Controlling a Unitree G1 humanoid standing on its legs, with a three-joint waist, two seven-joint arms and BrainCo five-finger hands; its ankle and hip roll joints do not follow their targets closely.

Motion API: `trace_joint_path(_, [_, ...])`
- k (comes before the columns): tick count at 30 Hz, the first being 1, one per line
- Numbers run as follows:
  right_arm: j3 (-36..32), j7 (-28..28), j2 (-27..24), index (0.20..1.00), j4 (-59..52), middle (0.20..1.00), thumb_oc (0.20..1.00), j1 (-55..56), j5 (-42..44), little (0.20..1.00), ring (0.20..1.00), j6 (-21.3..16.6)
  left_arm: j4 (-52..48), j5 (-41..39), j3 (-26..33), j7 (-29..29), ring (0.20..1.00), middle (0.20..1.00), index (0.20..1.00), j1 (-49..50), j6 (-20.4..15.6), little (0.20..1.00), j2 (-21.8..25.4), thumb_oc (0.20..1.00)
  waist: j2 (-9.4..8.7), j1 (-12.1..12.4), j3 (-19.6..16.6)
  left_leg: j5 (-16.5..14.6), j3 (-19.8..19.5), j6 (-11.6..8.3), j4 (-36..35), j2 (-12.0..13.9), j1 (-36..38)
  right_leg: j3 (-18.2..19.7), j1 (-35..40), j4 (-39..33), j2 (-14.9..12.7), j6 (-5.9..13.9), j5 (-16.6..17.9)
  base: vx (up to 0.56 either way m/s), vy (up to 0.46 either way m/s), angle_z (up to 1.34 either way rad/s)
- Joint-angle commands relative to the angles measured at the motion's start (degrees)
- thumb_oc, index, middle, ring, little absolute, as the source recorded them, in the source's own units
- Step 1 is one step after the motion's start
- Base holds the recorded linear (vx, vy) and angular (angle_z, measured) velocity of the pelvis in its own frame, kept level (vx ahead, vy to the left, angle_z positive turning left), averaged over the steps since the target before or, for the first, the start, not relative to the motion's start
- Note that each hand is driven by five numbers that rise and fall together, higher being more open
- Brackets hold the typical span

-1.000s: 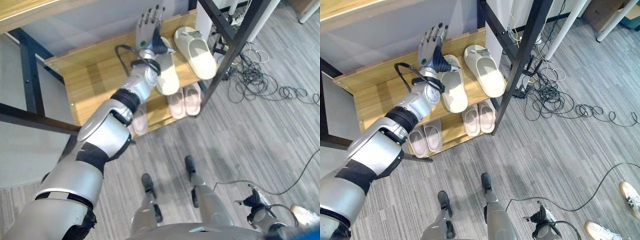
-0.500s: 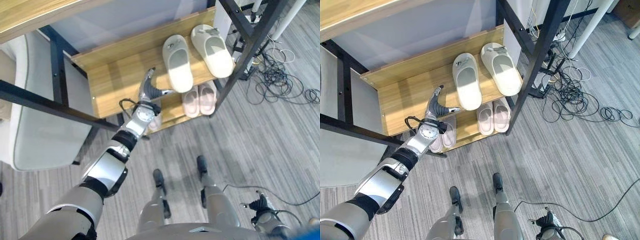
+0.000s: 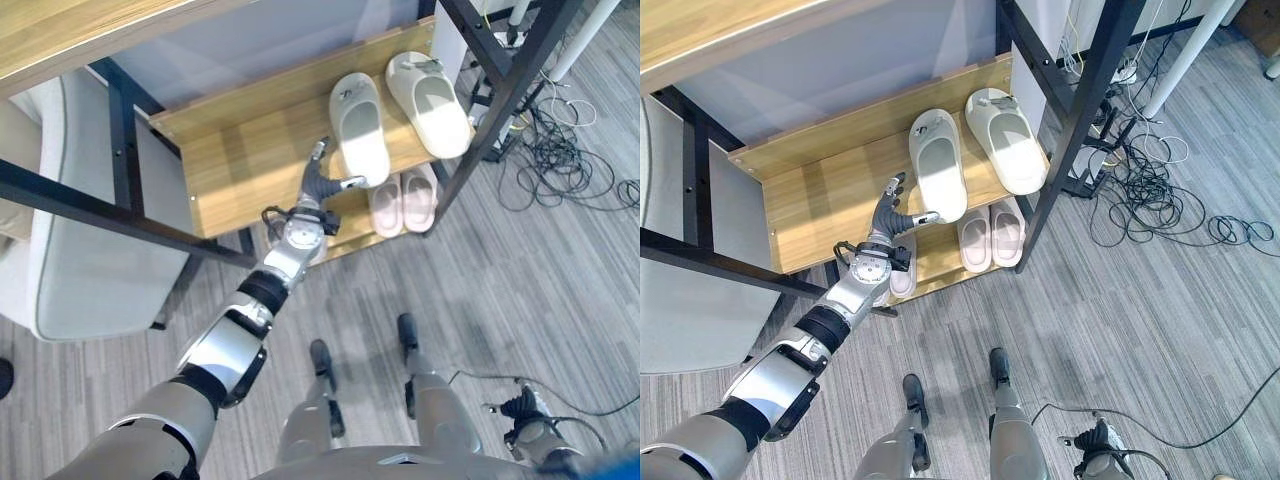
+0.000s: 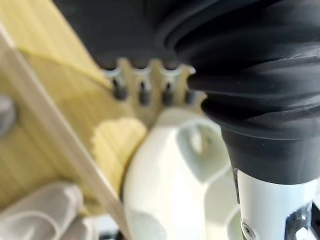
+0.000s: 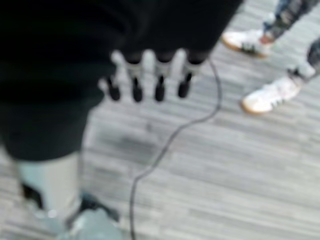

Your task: Arrange the slippers neatly on the shoe rack.

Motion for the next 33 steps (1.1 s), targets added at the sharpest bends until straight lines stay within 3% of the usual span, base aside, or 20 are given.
trace_joint_path(1, [1.73,-0.07,-2.13,1.000,-1.43,1.000,1.000,0.30,1.17,1.000,1.000,0.06,-0.92,-1.40,1.01,-0.28,1.000,1.000,1.000,-3.46,-4.32,1.000,-0.21,1.000,0.76,0.15,0.99,-0.59,-0.03,-0.72,0.74,-0.11,-1.80,-2.96,-5.81,10.17,-2.56,2.81,-8.11,0.00,0.000,0.00])
trace_joint_path(10, [2.70,-0.05,-1.72,1.000,-1.47,1.000,1.000,0.21,1.37,1.000,1.000,-0.35,0.19,0.93,-0.51,1.39,1.000,1.000,1.000,-5.84,-4.08,1.000,-2.88,1.000,0.33,-0.73,0.53,-0.55,0.68,-0.81,0.74,0.27,-2.04,-2.25,-6.56,10.35,-2.21,2.66,-8.26,0.01,-0.008,0.00])
trace_joint_path(16, [3.30,-0.33,-1.85,1.000,-1.55,1.000,1.000,-0.15,1.47,1.000,1.000,-0.96,0.79,8.03,-1.52,5.04,1.000,1.000,1.000,-8.57,-2.90,1.000,-2.37,1.000,-0.25,-1.18,0.29,-0.60,1.00,-0.84,0.74,0.59,-2.22,-1.89,-7.44,10.75,-2.08,2.72,-8.35,0.02,-0.017,-0.07])
trace_joint_path(33, [3.64,-0.81,-1.36,1.000,-1.10,1.000,1.000,-0.29,1.79,1.000,1.000,-1.45,1.40,9.75,-3.26,4.12,1.000,1.000,1.000,-10.40,-2.92,1.000,-3.10,1.000,-1.03,-1.29,-0.36,-0.61,1.10,-0.67,0.74,0.77,-3.36,-1.79,-9.03,10.67,-1.78,2.54,-7.85,0.00,-0.004,-0.02])
